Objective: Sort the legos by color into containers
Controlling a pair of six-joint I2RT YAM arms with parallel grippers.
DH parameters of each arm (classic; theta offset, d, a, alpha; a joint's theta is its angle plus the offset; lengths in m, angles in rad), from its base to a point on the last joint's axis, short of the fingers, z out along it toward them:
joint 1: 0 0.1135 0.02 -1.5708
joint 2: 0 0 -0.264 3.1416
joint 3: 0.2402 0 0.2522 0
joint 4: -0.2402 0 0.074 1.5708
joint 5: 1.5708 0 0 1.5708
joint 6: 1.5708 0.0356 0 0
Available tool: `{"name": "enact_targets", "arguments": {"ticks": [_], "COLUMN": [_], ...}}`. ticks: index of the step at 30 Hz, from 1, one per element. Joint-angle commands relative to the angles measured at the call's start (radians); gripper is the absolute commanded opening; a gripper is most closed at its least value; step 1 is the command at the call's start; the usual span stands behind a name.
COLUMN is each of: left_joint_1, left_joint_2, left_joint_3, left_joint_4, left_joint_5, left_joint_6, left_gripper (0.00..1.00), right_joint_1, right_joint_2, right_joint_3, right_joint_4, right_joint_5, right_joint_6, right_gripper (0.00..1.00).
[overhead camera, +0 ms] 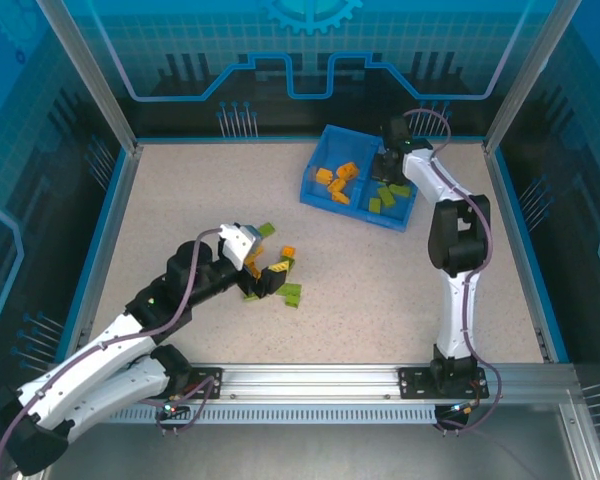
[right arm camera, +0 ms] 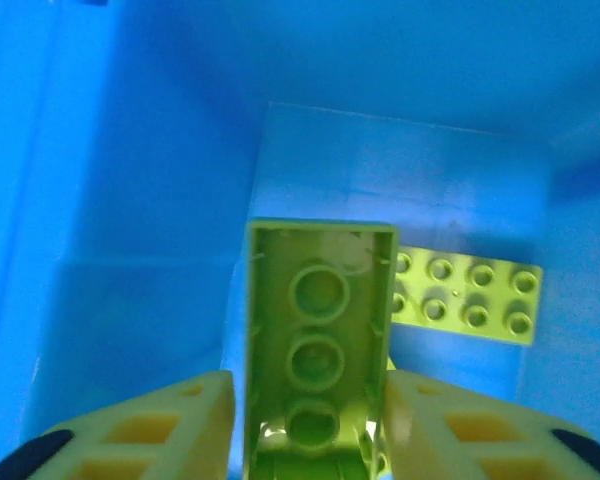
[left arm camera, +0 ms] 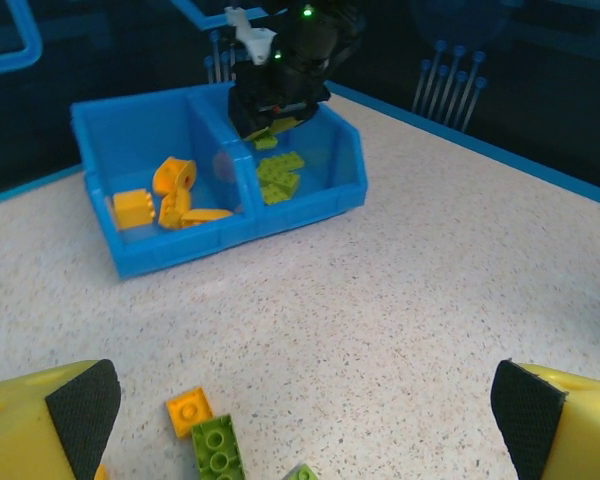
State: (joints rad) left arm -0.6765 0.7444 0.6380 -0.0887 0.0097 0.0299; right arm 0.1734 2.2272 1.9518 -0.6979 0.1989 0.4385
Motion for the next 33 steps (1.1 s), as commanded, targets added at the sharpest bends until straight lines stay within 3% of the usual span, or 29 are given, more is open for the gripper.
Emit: {"name": "enact_targets", "arguments": {"ticks": [1,9,15,21,27,33], "left_joint_1": [-0.006,-0.006,-0.005,-0.004,-0.001,-0.001], "left_joint_2": [0.017,0.059,0.175,0.415,0.7,0.947], "left_joint_3": [0.041,0.047,0.121,0.294,0.48,0.604], "left_joint_4": [-0.081,-0.086,-0.181,-0.357,-0.497,-0.62], "left_joint_5": [-0.095,-0.092,-0.178,-0.215,-0.229,-0.259], "left_joint_6": [-0.131,-0.205,-0.283,-0.35,-0.427,-0.475], "left_gripper": [0.99,0.99,0.99,0.95,0.86,0.79], "right_joint_1": [0.003,-0.003,0.002,0.041,0.15,0.303], "right_joint_2": [0.045,-0.044,-0.302,-0.63,-0.894,-1.05], "right_joint_3": [0.134,0.126,-0.06,-0.337,-0.571,-0.763], "right_joint_4": [-0.104,-0.125,-0.091,-0.051,-0.096,-0.103], "right_joint_5": [-0.049,-0.057,-0.153,-0.26,-0.297,-0.319], "right_joint_6": [0.001,-0.024,-0.035,-0.024,0.026,0.193], "right_gripper": [0.51,0.55,0.59,0.64,0.74,0.94]}}
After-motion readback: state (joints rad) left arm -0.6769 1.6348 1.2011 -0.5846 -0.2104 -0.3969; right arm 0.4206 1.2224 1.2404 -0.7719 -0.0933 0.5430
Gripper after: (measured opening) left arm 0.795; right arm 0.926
